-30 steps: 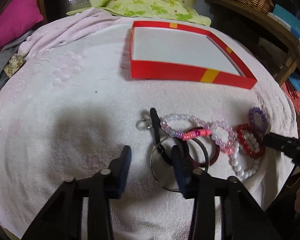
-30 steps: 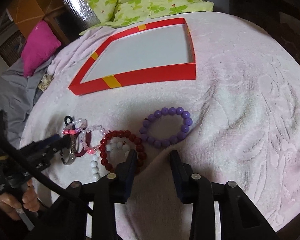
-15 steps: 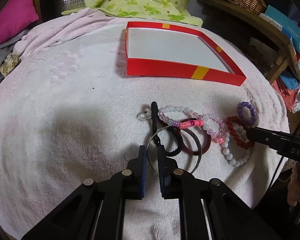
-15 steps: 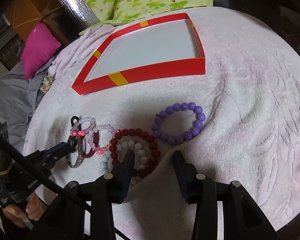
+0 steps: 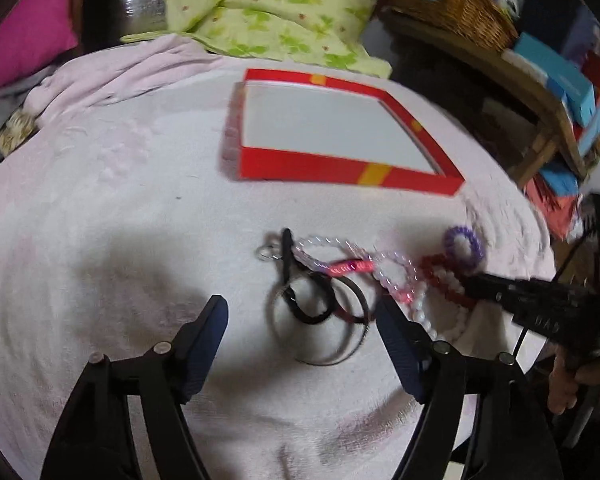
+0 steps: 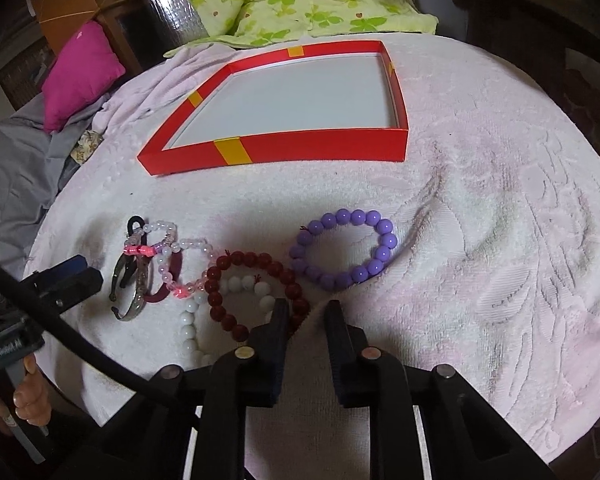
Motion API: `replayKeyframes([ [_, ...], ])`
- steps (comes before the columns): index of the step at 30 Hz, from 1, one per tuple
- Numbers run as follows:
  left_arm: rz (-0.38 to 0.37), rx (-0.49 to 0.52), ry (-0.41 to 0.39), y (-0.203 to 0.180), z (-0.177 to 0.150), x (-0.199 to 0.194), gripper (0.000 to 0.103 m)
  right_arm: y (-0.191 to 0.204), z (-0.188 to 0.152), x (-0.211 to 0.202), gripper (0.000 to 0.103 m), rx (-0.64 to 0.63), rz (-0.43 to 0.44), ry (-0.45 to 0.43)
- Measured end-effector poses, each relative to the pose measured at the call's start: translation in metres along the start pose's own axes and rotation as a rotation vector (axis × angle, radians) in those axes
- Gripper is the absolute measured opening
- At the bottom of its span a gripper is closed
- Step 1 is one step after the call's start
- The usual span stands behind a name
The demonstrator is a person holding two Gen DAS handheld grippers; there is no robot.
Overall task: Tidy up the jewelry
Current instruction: 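Grasp the silver metal bangle with the left tool while the right tool grasps the red bead bracelet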
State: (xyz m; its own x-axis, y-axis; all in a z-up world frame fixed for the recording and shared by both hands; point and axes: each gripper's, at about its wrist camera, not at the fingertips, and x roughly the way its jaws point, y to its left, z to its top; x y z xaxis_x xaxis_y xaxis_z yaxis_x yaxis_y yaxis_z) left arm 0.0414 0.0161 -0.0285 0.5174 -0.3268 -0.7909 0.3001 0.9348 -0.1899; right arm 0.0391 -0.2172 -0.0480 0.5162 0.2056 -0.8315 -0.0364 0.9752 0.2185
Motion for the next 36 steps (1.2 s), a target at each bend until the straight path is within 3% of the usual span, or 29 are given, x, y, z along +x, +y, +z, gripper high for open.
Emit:
replayKeyframes([
  [6,0.077,0.079,0.102,-0.016,-0.007,0.029,0.078,-0.016,0.000,-0.006,0.021,0.086,0.081,0.016],
  [10,0.090,0.097,0.083,-0.018,-0.009,0.028,0.078,-0.027,0.001,-0.010,0.021,0.157,0.147,0.013],
  [12,0.077,0.088,0.071,-0.016,-0.009,0.026,0.071,-0.024,0.002,-0.012,0.021,0.150,0.150,0.008],
  [13,0.067,0.093,0.066,-0.017,-0.009,0.025,0.061,-0.022,0.002,-0.011,0.021,0.145,0.147,0.008],
  [18,0.057,0.111,0.054,-0.020,-0.011,0.021,0.061,-0.014,0.005,-0.006,0.024,0.138,0.124,0.005],
  [26,0.063,0.100,0.028,-0.011,-0.010,0.012,0.061,0.009,0.005,0.009,0.025,0.020,0.056,0.018],
  [28,0.064,0.092,0.018,-0.008,-0.009,0.008,0.061,0.014,0.003,0.009,0.021,-0.014,0.048,0.011],
  [29,0.067,0.088,0.015,-0.006,-0.008,0.007,0.061,0.016,0.001,0.009,0.012,-0.028,0.060,0.014],
  [36,0.097,0.055,-0.028,0.005,-0.002,-0.005,0.061,0.024,-0.006,-0.006,0.011,-0.100,0.097,-0.046],
])
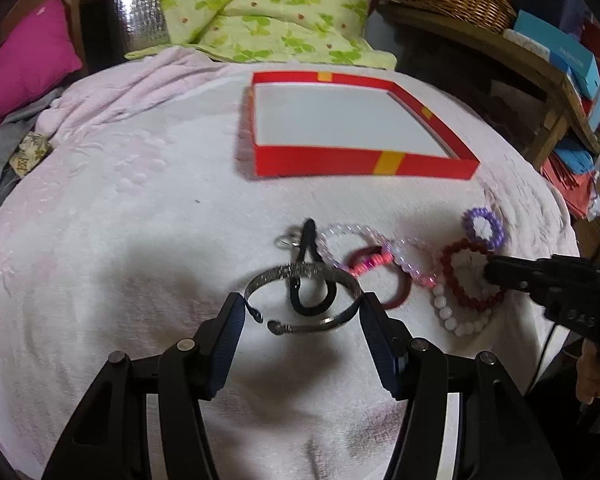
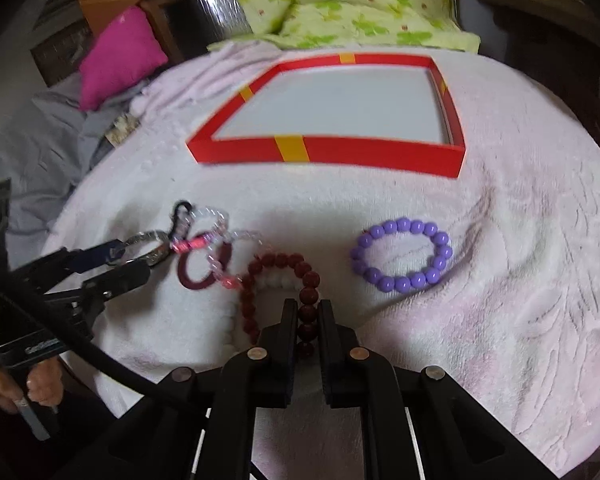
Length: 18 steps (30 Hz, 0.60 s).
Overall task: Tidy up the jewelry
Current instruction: 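Grasp the silver metal bangle with the left tool while the right tool grasps the red bead bracelet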
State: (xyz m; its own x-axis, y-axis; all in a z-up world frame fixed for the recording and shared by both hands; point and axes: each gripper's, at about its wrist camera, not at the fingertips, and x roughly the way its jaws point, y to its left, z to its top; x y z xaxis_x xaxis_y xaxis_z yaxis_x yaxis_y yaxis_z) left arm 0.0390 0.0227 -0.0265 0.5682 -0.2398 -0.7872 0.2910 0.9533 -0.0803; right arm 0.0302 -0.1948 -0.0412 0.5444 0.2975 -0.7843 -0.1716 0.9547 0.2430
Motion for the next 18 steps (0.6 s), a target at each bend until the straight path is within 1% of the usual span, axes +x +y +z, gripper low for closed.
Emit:
replayKeyframes([
  [5,0.025,-0.009,-0.043,0.004,0.007,-0.006,0.061,-0.008,0.007,-0.019,0.011,0.030,0.033,-0.093],
  [10,0.018,-0.009,-0.080,0.002,0.017,-0.008,0.061,-0.013,0.022,-0.034,0.011,0.071,0.060,-0.206],
  [11,0.017,-0.008,-0.084,0.000,0.019,-0.007,0.058,-0.013,0.025,-0.035,0.011,0.077,0.062,-0.221],
  [13,0.006,-0.003,-0.087,-0.003,0.023,-0.005,0.041,-0.015,0.030,-0.039,0.011,0.088,0.062,-0.237],
  [16,-0.007,-0.001,-0.093,-0.008,0.031,-0.003,0.041,-0.020,0.040,-0.039,0.011,0.126,0.081,-0.258],
  [18,-0.011,0.003,-0.105,-0.011,0.037,-0.003,0.041,-0.022,0.046,-0.040,0.011,0.132,0.078,-0.281],
])
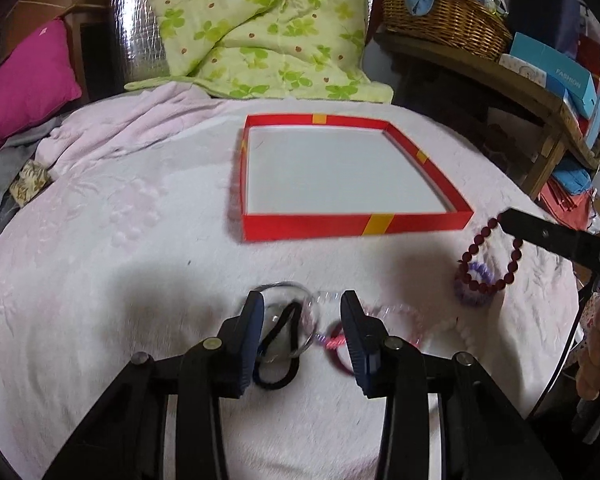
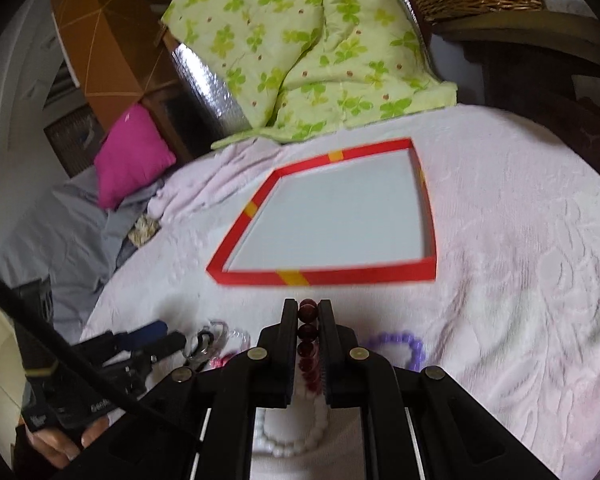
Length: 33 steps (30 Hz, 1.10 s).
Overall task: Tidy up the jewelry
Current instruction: 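Grasp the silver metal bangle with the left tool while the right tool grasps the red bead bracelet, then carry both bracelets into the red tray and open both tools to release them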
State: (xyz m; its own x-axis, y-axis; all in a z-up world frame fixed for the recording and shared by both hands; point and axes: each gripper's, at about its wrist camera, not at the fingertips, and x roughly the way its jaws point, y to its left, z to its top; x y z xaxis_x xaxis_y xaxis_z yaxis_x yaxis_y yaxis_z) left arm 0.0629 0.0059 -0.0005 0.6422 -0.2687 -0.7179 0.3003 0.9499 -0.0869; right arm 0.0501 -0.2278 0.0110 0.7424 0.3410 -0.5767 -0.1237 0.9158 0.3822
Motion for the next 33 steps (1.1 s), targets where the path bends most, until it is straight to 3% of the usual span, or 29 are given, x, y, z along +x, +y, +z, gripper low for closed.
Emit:
replayKeyframes([
  [5,-0.001,-0.022,-0.017,0.006,0.008,-0.001,0.041,-0.008,0.025,0.005,0.011,0.032,-0.003,-0.070],
  [11,0.050,-0.147,0.024,0.043,0.005,0.008,0.041,-0.017,0.050,0.014,0.011,0.107,-0.001,-0.127],
  [14,0.068,-0.145,0.013,0.048,0.006,0.011,0.041,-0.019,0.061,0.024,0.011,0.134,-0.002,-0.150],
  [19,0.083,-0.134,-0.009,0.054,0.015,0.018,0.041,-0.023,0.064,0.044,0.011,0.166,-0.011,-0.115],
  [22,0.024,-0.121,0.055,0.051,0.014,0.020,0.042,-0.021,0.061,0.041,0.011,0.138,-0.019,-0.108],
  [24,0.012,-0.101,0.089,0.045,0.006,0.018,0.048,-0.023,0.061,0.036,0.011,0.123,-0.029,-0.118],
  [26,0.005,-0.058,0.106,0.035,-0.003,0.015,0.067,-0.028,0.061,0.034,0.011,0.129,-0.035,-0.119],
  [31,0.006,0.001,0.168,0.023,-0.012,0.029,0.080,-0.036,0.059,0.039,0.011,0.153,-0.042,-0.092],
  [33,0.039,0.017,0.206,0.021,-0.014,0.043,0.080,-0.033,0.058,0.040,0.011,0.140,-0.046,-0.088],
])
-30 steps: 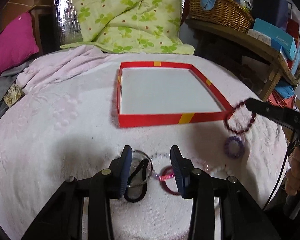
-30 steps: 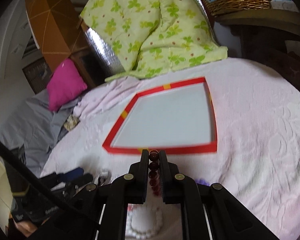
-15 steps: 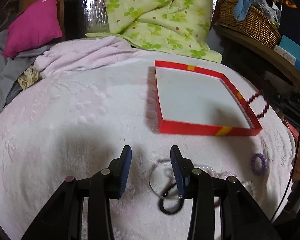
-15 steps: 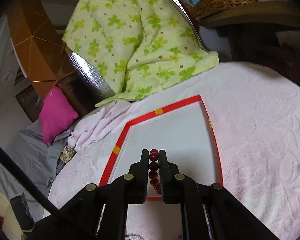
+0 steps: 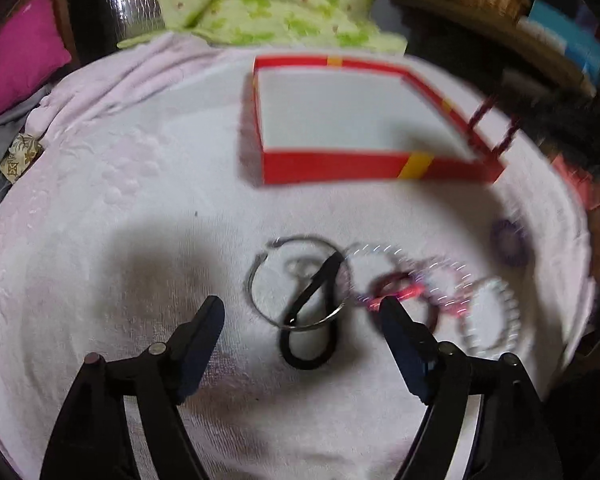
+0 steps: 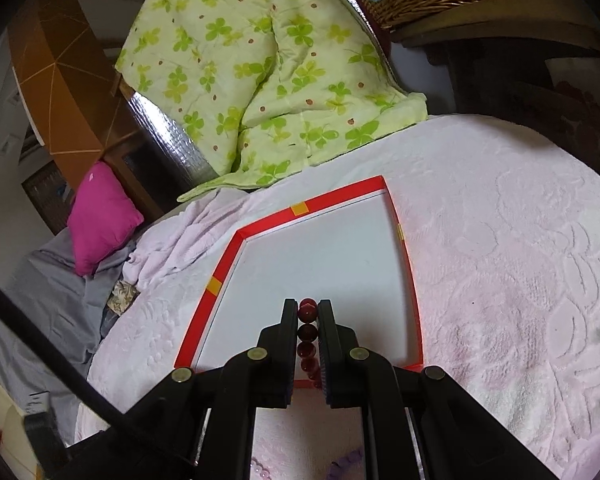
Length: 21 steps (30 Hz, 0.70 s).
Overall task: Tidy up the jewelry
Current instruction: 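Carry both bracelets into the red tray and open both tools to release them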
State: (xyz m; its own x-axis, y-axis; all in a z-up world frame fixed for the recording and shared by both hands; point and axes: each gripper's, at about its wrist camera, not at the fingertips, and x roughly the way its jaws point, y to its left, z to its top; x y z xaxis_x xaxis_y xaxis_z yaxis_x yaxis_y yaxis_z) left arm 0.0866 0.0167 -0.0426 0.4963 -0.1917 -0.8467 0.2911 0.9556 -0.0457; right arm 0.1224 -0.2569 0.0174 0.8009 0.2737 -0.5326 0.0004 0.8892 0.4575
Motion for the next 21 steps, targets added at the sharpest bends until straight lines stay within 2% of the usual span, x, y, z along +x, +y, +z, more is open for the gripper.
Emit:
replayKeyframes([
  [1,0.013,-0.008,0.013,0.001,0.001,0.006,0.080,0.001,-0.001,0.000,0.011,-0.007,-0.001,0.000],
  [4,-0.025,-0.076,0.008,0.010,0.005,0.016,0.080,0.003,-0.003,-0.003,0.011,-0.019,-0.001,-0.003],
  [6,-0.043,-0.099,-0.019,0.013,0.006,0.015,0.062,0.001,-0.004,-0.004,0.011,-0.015,-0.001,-0.004],
  [13,-0.060,-0.046,-0.075,0.005,0.005,-0.003,0.062,-0.001,-0.004,-0.008,0.011,-0.014,-0.005,-0.010],
  [21,-0.043,-0.033,-0.271,-0.007,0.031,-0.044,0.062,-0.001,0.000,-0.013,0.011,0.004,0.012,-0.045],
])
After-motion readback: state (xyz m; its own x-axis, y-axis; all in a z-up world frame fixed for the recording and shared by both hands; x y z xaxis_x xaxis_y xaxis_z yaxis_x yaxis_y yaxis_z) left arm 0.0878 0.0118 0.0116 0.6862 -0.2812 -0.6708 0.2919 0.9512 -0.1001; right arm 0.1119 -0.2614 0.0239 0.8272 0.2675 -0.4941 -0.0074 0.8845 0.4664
